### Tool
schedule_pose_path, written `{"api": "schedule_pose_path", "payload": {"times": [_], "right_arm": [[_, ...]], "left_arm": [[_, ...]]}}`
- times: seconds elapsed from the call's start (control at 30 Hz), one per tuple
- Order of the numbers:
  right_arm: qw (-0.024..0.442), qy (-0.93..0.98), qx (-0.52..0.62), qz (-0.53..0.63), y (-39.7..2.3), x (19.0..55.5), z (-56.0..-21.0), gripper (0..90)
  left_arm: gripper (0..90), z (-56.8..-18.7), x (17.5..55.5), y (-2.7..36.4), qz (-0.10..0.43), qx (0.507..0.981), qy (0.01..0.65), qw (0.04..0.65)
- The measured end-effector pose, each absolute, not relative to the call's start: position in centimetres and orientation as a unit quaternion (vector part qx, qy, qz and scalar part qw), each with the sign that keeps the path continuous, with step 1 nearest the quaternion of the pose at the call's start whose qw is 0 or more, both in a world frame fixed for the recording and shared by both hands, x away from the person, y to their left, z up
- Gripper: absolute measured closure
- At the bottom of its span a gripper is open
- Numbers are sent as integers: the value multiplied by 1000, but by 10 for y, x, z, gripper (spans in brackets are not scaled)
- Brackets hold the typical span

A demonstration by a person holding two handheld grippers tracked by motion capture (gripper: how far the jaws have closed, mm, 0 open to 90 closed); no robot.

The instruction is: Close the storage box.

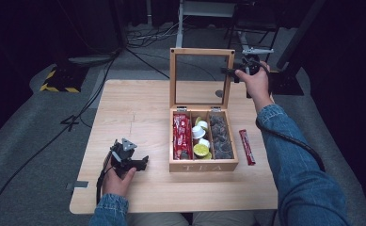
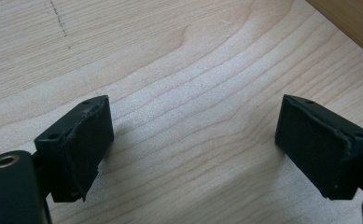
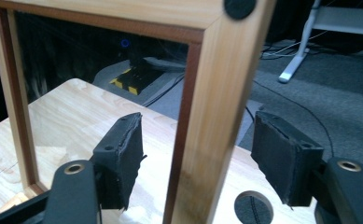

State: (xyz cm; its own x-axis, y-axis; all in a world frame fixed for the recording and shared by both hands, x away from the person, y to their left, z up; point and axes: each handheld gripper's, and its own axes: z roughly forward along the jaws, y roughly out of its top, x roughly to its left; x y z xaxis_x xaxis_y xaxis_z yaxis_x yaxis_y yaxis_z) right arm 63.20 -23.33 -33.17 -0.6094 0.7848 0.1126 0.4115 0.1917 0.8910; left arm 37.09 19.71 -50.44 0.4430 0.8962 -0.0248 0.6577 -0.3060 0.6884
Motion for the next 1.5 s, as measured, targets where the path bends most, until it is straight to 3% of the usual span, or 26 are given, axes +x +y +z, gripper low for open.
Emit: {"api": "schedule_pose_path", "payload": {"times": [0.57, 1.13, 1.37, 1.5], "right_arm": [[166, 741, 394, 517, -231, 625, -328, 455], [163, 755, 349, 531, -243, 563, -305, 499], [161, 767, 335, 523, -246, 535, -300, 484], [167, 775, 331, 513, -247, 521, -296, 409]], "left_arm": [[118, -505, 371, 197, 185, 786, 495, 322], [117, -504, 375, 193, 187, 783, 500, 319], [117, -504, 379, 189, 187, 783, 499, 320], [117, -504, 381, 188, 186, 784, 498, 319]]}}
